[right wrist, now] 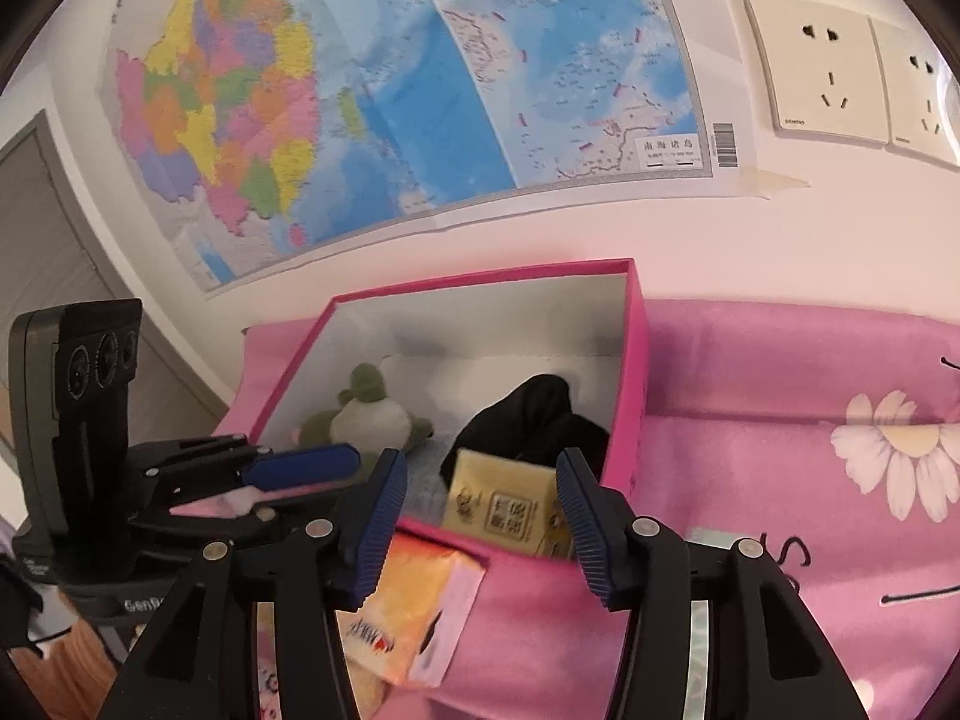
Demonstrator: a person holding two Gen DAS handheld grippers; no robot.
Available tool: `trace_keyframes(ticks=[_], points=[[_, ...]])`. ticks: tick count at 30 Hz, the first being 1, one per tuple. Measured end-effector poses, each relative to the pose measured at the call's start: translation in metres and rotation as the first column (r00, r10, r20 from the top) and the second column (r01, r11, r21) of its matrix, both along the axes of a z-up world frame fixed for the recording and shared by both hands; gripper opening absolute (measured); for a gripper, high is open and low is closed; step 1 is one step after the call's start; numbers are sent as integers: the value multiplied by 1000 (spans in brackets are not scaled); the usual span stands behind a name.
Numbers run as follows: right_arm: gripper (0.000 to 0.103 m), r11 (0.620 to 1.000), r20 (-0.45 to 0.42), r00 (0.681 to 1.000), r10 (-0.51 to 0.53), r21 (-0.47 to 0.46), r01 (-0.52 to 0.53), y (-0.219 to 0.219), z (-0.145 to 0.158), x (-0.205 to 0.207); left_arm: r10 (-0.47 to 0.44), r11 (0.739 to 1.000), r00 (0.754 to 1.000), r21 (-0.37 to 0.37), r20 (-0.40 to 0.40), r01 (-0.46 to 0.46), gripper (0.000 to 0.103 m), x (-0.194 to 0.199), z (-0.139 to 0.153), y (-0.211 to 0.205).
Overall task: Organize soft objects
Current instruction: 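Move the right gripper down to the pink floral tissue pack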
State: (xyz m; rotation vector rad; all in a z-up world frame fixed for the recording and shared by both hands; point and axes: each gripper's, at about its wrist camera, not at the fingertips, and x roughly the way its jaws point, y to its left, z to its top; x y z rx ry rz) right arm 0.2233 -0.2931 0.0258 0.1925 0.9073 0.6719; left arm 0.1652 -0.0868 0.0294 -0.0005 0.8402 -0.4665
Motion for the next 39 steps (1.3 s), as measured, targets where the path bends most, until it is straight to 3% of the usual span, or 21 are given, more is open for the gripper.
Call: trace_keyframes(ticks=[6,11,21,30,39], points=[[60,992,16,997,73,100,-74,-12,12,-40,-48,998,994,-34,97,51,43,-55,13,30],[62,978,18,989,147,149,-148,-11,16,-74,-43,999,994,-22,103,46,46,-88,-1,50],[62,966,-53,970,238,119,-230,12,-19,-132,39,998,998,-52,-56,-42,48,-125,-63,85],[62,958,-135,952,276,116,-261,33,-54,-155,76,996,991,-34,-107,-80,48,-145,-83,92],[62,954,-173,941,292,125,-273,48,-70,-165,48,997,986,-48,-161,-56,48,-153,-99,85]])
